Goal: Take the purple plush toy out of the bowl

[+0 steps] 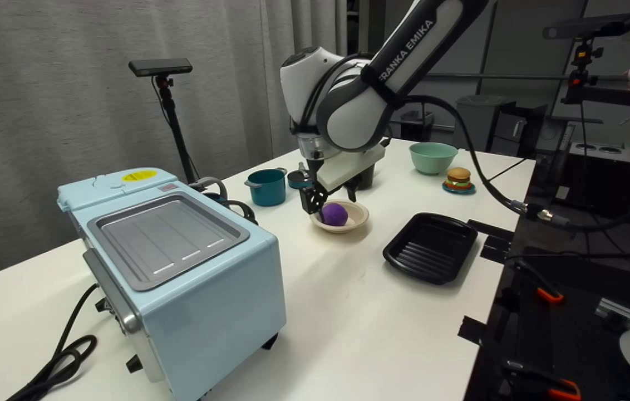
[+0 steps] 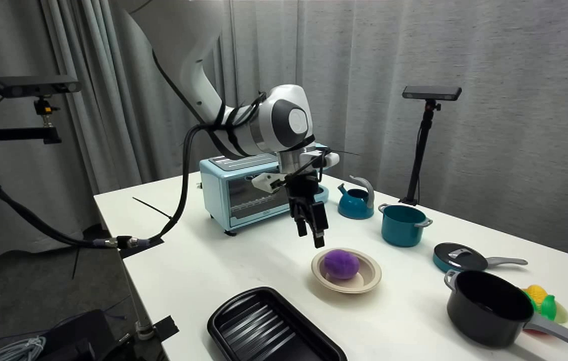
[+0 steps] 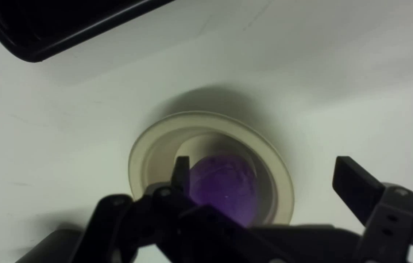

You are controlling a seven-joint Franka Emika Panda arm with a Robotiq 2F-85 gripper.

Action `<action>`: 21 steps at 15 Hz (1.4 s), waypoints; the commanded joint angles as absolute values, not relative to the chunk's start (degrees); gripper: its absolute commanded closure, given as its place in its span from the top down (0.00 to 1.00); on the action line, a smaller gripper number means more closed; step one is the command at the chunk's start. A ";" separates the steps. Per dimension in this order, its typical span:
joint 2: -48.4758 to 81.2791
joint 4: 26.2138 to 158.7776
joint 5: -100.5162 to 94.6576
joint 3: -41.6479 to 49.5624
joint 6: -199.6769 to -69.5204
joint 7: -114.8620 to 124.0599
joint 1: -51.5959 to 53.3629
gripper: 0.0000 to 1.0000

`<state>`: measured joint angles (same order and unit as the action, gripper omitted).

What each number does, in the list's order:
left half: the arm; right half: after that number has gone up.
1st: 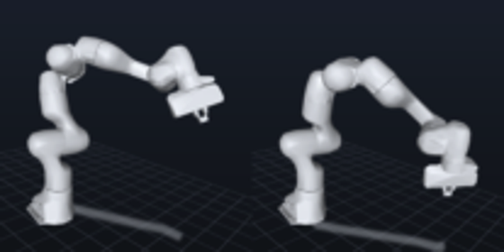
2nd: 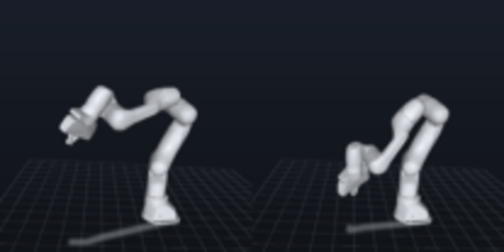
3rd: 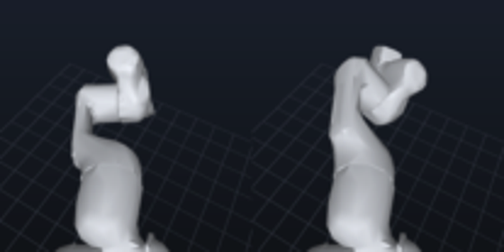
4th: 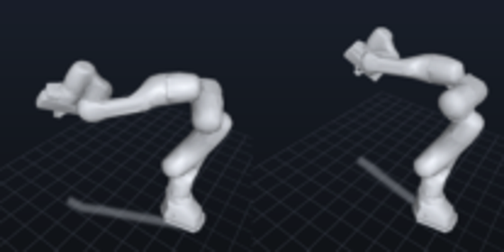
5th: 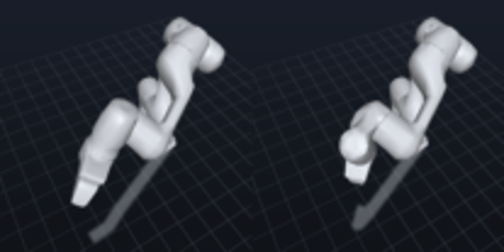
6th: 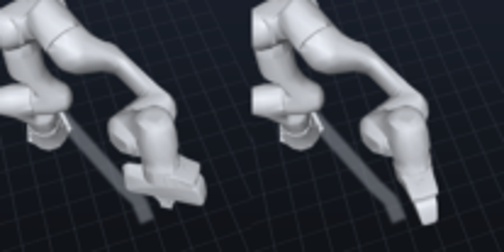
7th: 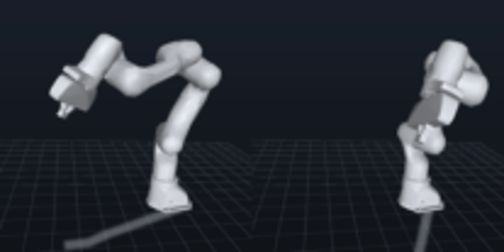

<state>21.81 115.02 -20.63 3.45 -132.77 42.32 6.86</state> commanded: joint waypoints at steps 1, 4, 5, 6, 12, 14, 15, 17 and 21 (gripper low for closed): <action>24.77 112.27 -23.26 6.58 -133.17 45.73 8.17 1.00; 26.61 111.15 -24.74 8.17 -134.20 47.33 8.16 1.00; 27.44 110.68 -25.34 8.73 -134.79 48.08 8.21 1.00; 28.20 110.21 -25.71 9.19 -135.31 48.77 8.26 1.00; 33.37 108.15 -25.57 11.19 -138.95 52.29 8.97 0.73; 34.26 107.67 -25.44 11.64 -139.37 52.65 9.47 0.60; 34.45 107.34 -25.19 11.73 -139.29 52.62 9.64 0.52; 34.15 106.55 -24.90 11.86 -138.93 52.50 9.93 0.36; 31.70 104.55 -24.45 11.50 -138.45 51.72 10.11 0.11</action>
